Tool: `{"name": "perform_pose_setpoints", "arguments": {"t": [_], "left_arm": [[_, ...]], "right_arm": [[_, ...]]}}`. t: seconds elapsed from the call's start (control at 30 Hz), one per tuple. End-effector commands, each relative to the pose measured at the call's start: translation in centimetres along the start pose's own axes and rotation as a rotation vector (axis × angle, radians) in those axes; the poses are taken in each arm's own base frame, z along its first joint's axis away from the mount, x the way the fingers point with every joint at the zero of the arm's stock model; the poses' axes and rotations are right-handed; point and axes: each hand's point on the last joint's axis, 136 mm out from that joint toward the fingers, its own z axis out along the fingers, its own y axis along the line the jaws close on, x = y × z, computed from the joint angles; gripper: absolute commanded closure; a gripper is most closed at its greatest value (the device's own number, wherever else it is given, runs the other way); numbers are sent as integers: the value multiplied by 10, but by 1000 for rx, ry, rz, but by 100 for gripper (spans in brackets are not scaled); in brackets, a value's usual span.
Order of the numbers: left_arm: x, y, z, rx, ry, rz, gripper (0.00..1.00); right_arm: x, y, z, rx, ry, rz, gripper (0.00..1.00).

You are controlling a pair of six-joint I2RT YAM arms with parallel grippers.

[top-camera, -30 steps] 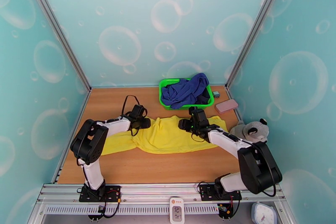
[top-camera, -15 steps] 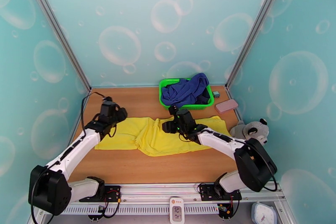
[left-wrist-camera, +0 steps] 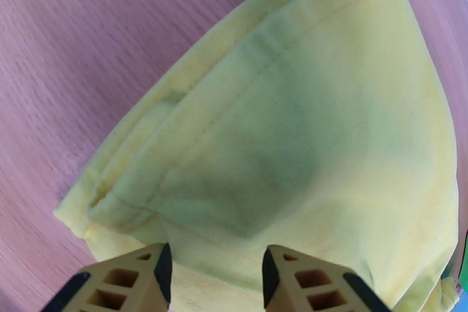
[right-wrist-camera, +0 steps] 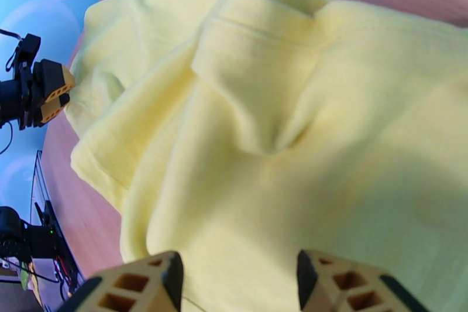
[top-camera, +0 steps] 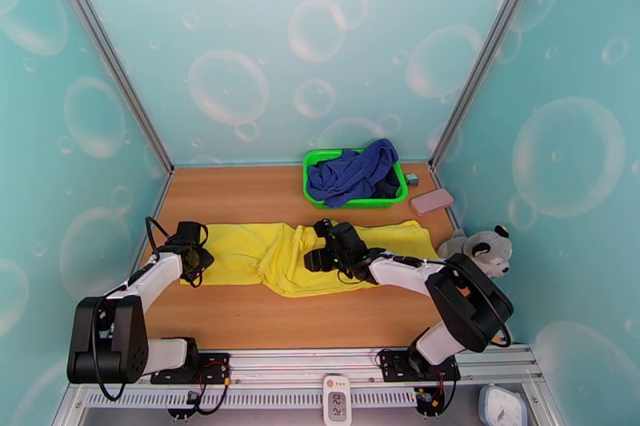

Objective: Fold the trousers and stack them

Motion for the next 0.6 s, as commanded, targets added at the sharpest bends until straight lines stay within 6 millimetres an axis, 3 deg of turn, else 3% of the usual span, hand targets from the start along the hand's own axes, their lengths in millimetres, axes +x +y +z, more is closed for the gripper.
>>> {"name": "perform_pose_setpoints", "arguments": {"t": [0.0,0.13,0.3,0.57], "left_arm": [[9,5,1,2,19,-42,54],[18,2,3,13,45,-46,55],[13,5,1,5,-5,-64,55],[2,4,2,8,-64,-100,69]], "right_arm": [[-6,5,-3,-40,-28,-11,44],[-9,6,-2,-40,-23,-13,44],[-5,-2,-2,-20,-21,0,44],[-1,-3,-4,-15,-14,5,44]]}}
